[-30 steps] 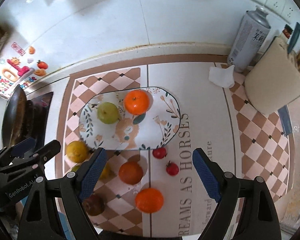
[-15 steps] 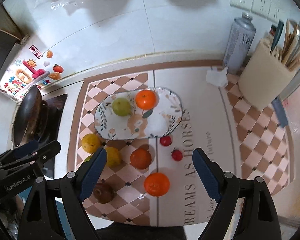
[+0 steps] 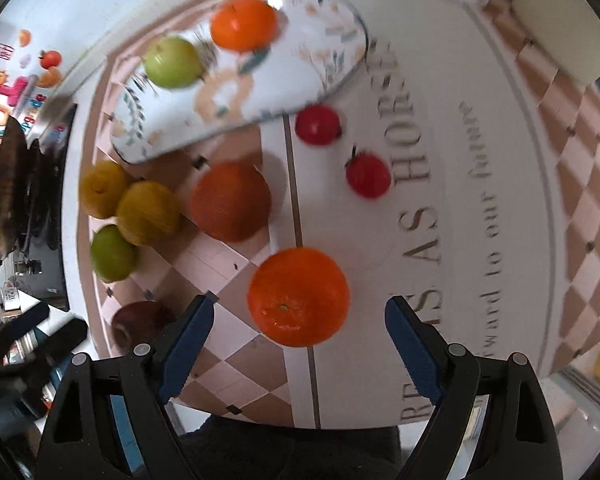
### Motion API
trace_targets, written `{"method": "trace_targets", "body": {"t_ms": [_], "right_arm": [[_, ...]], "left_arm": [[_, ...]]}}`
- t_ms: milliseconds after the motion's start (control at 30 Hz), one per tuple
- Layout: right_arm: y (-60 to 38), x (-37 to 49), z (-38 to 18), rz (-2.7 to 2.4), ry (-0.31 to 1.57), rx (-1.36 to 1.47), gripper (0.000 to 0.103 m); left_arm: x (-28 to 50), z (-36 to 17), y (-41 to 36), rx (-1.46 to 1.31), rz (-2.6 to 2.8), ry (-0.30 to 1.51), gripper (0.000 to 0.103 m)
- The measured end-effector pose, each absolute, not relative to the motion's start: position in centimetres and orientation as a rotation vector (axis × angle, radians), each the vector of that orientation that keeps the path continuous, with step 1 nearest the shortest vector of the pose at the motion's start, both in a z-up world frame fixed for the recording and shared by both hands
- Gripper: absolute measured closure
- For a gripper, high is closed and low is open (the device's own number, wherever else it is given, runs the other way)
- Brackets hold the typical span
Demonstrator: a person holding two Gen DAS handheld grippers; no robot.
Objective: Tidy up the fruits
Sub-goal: 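Grasp a large orange with the right tool while the left tool grasps the brown apple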
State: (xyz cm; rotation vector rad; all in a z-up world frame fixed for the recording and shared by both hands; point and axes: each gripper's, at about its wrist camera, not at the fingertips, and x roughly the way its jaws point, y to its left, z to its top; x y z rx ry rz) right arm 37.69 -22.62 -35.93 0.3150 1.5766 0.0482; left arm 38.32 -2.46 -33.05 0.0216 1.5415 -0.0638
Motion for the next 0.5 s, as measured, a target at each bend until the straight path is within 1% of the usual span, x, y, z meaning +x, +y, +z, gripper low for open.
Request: {"method": "trace_targets", "body": {"t_ms": [233,267,300,333,367,400,433,500], "right_arm": [[-22.0,37.7,-38.8,0.044,1.618,0.305,0.014],[-21.9,37.6,-39.1,0.044,1.621,0.309,0.014],[-21.9,37.6,-39.4,0.045,1.620,0.312,0.014],[-21.8,37.6,-39.6,0.045,1.619,0.314,0.018],[-21.8,37.5,-39.9,0.045,1.616,0.316,0.023],[-21.7,37.5,-40.1,0.049,1.615,0.318,0.032],[-21.7,37.6,-40.2,0.061,1.614,0.327,0.034],[-21.3,37.4,-40.2,0.069,1.607,0.323,0.035]], "left_arm": [[36.9,-37.7,-3.5,0.041,-0.085,1.660,0.002],[36.7,-38.3,-3.6,0.042,-0.087,1.672,0.006],[36.6,-38.8,-3.8,0.045,-0.095,1.683,0.014],[36.5,-39.2,-4.0,0.051,-0.099,1.688,0.022],[36.4,-39.6,-4.1,0.060,-0.094,1.691,0.039],[36.3,-39.9,-4.1,0.077,-0.082,1.688,0.040],[36.3,-39.9,-4.1,0.082,-0.077,1.674,0.040],[36.2,-39.7,-4.1,0.069,-0.072,1.659,0.041]]}}
